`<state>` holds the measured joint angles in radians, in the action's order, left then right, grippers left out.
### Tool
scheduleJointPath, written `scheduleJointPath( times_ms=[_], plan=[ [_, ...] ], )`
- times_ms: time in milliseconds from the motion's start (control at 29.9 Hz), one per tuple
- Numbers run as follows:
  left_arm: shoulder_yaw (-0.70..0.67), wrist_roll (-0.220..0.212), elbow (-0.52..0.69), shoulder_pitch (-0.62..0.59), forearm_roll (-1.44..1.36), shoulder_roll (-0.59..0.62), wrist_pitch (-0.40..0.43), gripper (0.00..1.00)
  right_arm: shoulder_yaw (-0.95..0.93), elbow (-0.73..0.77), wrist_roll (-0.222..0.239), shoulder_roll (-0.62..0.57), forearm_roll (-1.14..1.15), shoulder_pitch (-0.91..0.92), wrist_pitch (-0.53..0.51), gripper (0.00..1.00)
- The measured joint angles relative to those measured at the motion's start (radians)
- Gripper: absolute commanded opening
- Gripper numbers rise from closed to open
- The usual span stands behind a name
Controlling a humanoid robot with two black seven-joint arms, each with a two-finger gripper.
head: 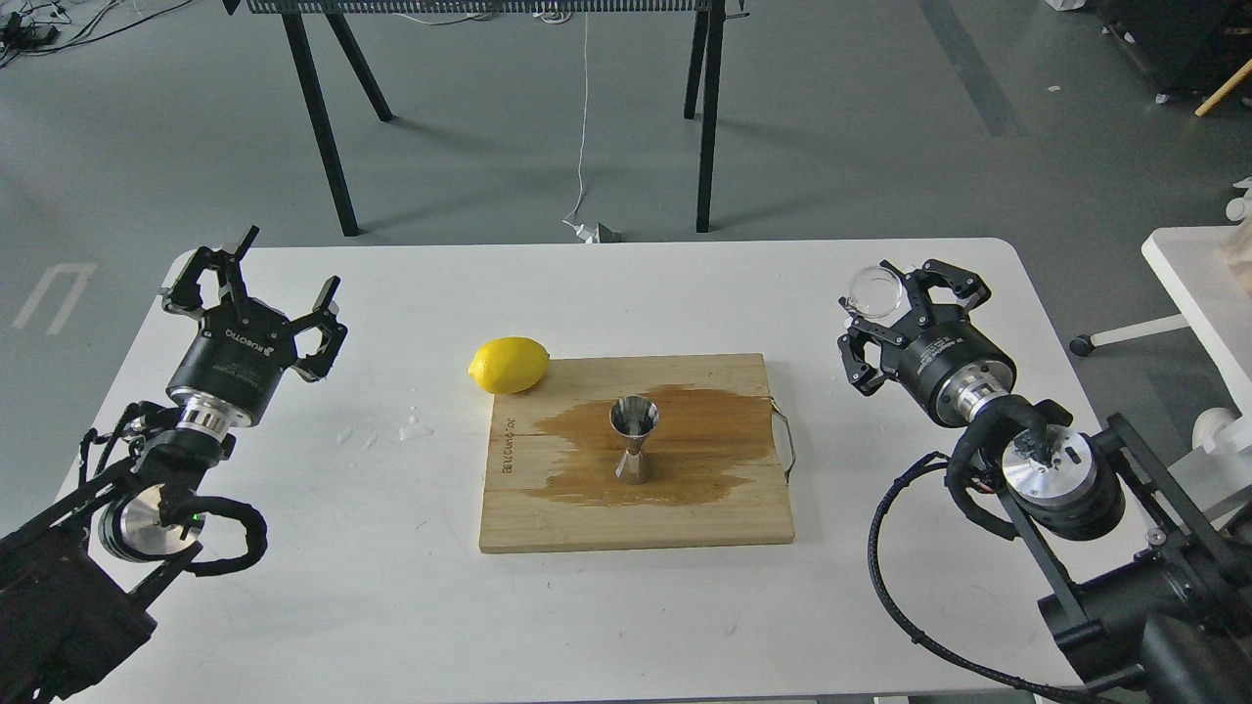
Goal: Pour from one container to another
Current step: 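Turn the glass upright and carry it back toward its starting spot, then lower the glass onto the table and open the right gripper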
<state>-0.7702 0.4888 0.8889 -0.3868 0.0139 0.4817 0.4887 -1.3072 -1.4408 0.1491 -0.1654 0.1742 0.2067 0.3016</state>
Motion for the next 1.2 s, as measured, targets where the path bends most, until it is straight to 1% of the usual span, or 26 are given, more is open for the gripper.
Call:
scheduleJointPath(
  times_ms=[100, 234, 502, 702, 903, 1103, 1204],
  plan=[
    [0.0, 0.0, 0.003, 0.0, 0.001, 0.0, 0.0, 0.88, -0.066, 0.035, 0.003, 0.011, -0.087, -0.045, 0.009, 0.41],
    [0.001, 0.0, 0.005, 0.001, 0.009, -0.003, 0.0, 0.88, -0.095, 0.103, 0.007, 0.009, -0.231, -0.082, 0.012, 0.41],
    [0.011, 0.0, 0.007, 0.0, 0.011, -0.004, 0.0, 0.88, -0.098, 0.204, 0.012, 0.01, -0.344, -0.089, 0.021, 0.41],
    [0.012, 0.0, 0.006, -0.003, 0.011, -0.002, 0.0, 0.88, -0.098, 0.237, 0.014, 0.01, -0.361, -0.089, 0.025, 0.41],
    [0.012, 0.0, 0.001, -0.008, 0.011, -0.007, 0.0, 0.88, -0.098, 0.253, 0.014, 0.011, -0.361, -0.083, 0.025, 0.45],
    [0.01, 0.0, 0.001, -0.004, 0.011, -0.009, 0.0, 0.88, -0.091, 0.29, 0.015, 0.011, -0.361, -0.068, 0.019, 0.46],
    [0.008, 0.0, 0.001, -0.001, 0.011, -0.004, 0.0, 0.88, -0.081, 0.312, 0.015, 0.012, -0.36, -0.048, 0.018, 0.48]
  ],
)
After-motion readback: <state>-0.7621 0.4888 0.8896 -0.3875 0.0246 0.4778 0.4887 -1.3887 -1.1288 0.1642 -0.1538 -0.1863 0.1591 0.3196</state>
